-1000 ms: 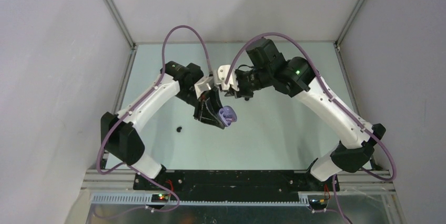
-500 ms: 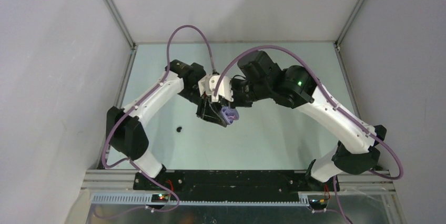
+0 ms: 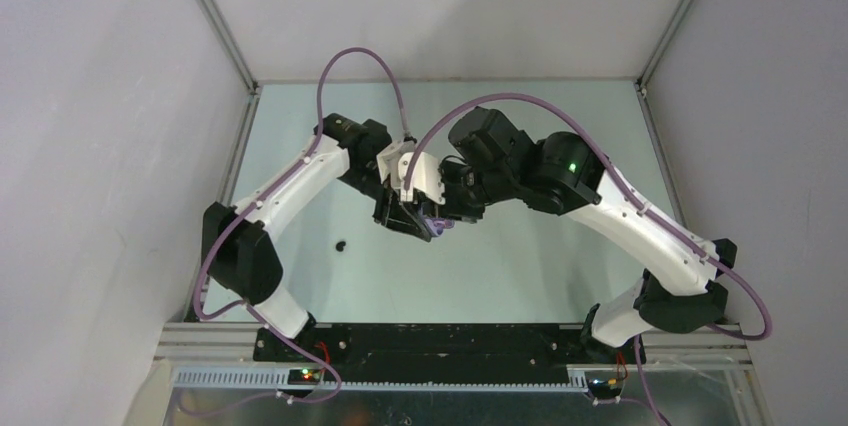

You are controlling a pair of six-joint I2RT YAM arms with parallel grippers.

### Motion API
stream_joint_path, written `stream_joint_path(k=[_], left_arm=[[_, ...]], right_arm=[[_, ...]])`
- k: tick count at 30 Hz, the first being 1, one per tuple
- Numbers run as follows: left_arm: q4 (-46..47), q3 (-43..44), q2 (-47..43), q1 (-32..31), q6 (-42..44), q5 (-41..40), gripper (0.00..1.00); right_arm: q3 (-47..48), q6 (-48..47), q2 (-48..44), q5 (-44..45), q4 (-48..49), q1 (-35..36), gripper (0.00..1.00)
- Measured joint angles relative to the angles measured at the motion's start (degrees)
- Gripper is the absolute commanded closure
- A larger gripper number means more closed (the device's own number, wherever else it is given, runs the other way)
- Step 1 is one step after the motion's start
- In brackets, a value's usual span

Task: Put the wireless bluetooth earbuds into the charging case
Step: Pick up the earbud from the charging case.

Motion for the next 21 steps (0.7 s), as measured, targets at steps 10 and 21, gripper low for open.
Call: stream_joint_path(k=[10, 21], left_arm=[[-0.02, 0.00, 0.35, 0.96, 0.61, 0.00, 1.00], [-0.02, 0.00, 1.36, 2.73, 1.53, 0.02, 1.00]], right_arm=[[0.00, 2.84, 0.02, 1.42, -0.48, 2.27, 0.67], [-2.16, 4.42, 0.50, 8.35, 0.79, 5.14, 0.68]])
